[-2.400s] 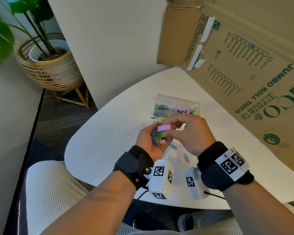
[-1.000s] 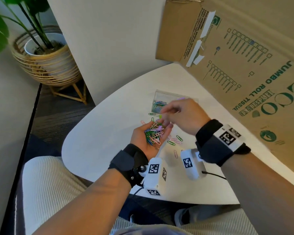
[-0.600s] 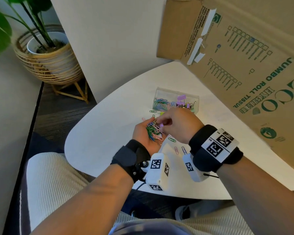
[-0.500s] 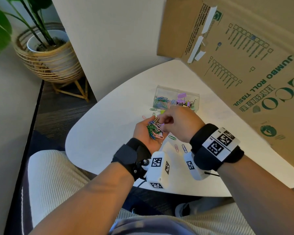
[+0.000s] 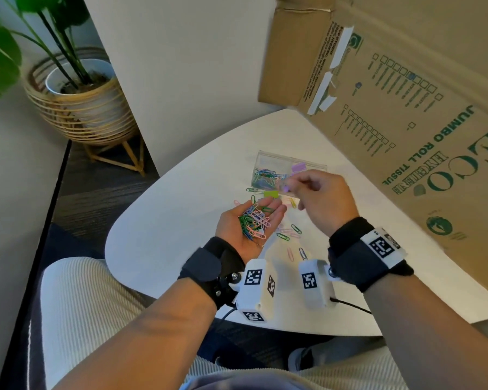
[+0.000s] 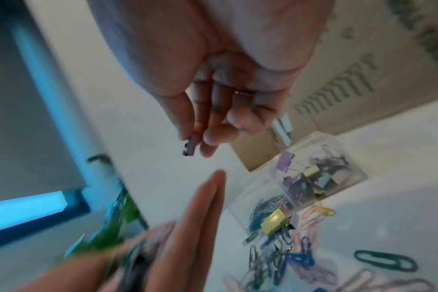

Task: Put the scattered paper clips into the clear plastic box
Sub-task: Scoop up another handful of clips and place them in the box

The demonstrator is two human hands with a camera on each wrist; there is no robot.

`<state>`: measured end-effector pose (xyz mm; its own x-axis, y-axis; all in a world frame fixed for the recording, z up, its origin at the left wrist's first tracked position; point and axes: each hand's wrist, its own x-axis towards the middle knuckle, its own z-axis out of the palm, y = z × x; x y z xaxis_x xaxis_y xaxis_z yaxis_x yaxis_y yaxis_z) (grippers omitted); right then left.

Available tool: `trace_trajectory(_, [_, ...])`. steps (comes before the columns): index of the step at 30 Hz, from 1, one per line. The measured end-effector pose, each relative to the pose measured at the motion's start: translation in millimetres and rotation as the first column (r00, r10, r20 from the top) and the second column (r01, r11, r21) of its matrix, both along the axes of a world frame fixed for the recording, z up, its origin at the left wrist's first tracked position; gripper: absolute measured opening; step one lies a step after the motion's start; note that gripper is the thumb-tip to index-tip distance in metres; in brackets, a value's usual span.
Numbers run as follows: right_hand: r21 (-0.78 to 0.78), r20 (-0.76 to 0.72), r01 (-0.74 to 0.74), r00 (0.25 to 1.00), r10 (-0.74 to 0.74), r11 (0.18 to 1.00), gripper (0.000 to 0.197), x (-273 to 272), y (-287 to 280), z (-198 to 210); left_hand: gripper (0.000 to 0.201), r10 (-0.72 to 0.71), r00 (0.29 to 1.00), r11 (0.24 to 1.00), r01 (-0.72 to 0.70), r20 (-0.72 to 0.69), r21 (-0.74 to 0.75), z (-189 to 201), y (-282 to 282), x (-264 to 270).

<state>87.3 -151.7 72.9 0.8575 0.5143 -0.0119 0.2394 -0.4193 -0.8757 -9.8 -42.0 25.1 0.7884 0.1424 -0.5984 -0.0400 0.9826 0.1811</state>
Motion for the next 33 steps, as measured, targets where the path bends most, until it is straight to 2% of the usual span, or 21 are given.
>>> trace_trajectory(2, [0.038, -0.063, 0.142, 0.988, -0.139, 0.989, 0.025, 12.8, -4.4, 4.6, 0.041, 0.001, 1.0, 1.0, -0.001, -0.004, -0.012, -2.0, 1.8, -0.5])
trace_trajectory(4, [0.033, -0.119, 0.234, 0.966, -0.228, 0.972, 0.025, 25.3, -6.3, 10.8, 0.04, -0.006, 1.0, 1.0, 0.006, 0.011, -0.014, -1.6, 2.2, -0.7])
trace_trajectory(8, [-0.027, -0.181, 0.301, 0.936, -0.301, 0.953, 0.011, 55.4, -5.8, 15.7, 0.04, -0.046, 0.998, 0.999, 0.047, 0.049, -0.011, 2.4, -0.7, -1.9])
trace_trajectory(11, [-0.212, -0.128, 0.217, 0.96, -0.247, 0.953, 0.018, 66.4, -7.5, 9.1, 0.041, -0.06, 0.995, 0.998, 0.061, 0.081, -0.012, 4.1, -0.3, -3.7])
trace_trajectory(12, [-0.222, -0.092, 0.209, 0.968, -0.234, 0.952, 0.016, 64.7, -7.0, 7.2, 0.042, -0.054, 0.995, 0.998, 0.056, 0.086, -0.017, 3.3, 0.8, -4.0])
trace_trajectory(14, [-0.154, -0.066, 0.166, 0.982, -0.178, 0.974, 0.009, 51.1, -5.3, 9.5, 0.043, -0.035, 0.995, 0.999, 0.038, 0.09, -0.029, 0.3, 3.3, -3.1])
trace_trajectory(15, [-0.116, -0.069, 0.129, 0.988, -0.138, 0.985, 0.012, 42.2, -4.3, 10.9, 0.042, -0.02, 0.996, 0.999, 0.023, 0.084, -0.038, -0.6, 4.1, -2.8])
trace_trajectory(18, [-0.051, -0.079, -0.065, 0.995, 0.06, 0.997, 0.015, 10.7, -2.2, 14.7, 0.041, 0.02, 0.996, 0.999, -0.017, 0.082, -0.032, -3.6, 4.6, -1.3])
trace_trajectory(21, [-0.135, -0.112, -0.325, 0.944, 0.312, 0.936, 0.008, -16.1, 2.3, 16.6, 0.038, 0.042, 0.996, 0.999, -0.041, 0.08, -0.007, -4.9, 5.7, 0.2])
trace_trajectory(23, [-0.274, -0.067, -0.418, 0.907, 0.416, 0.866, 0.009, -26.0, 6.0, 13.4, 0.039, 0.051, 0.995, 0.999, -0.051, 0.091, -0.001, -3.6, 5.9, 0.2])
trace_trajectory(25, [-0.391, -0.014, -0.43, 0.887, 0.461, 0.814, 0.017, -32.3, 9.1, 10.9, 0.039, 0.06, 0.993, 0.998, -0.059, 0.101, -0.013, 0.5, 4.6, 0.7])
trace_trajectory(29, [-0.483, 0.08, -0.369, 0.884, 0.46, 0.794, 0.034, -40.4, 14.5, 8.4, 0.038, 0.08, 0.995, 0.996, -0.081, 0.067, 0.02, 6.1, 3.6, 4.7])
trace_trajectory(33, [-0.533, 0.128, -0.371, 0.853, 0.505, 0.761, 0.026, -44.4, 16.3, 6.5, 0.035, 0.103, 0.992, 0.994, -0.1, 0.073, -0.045, 6.2, 3.6, 6.2])
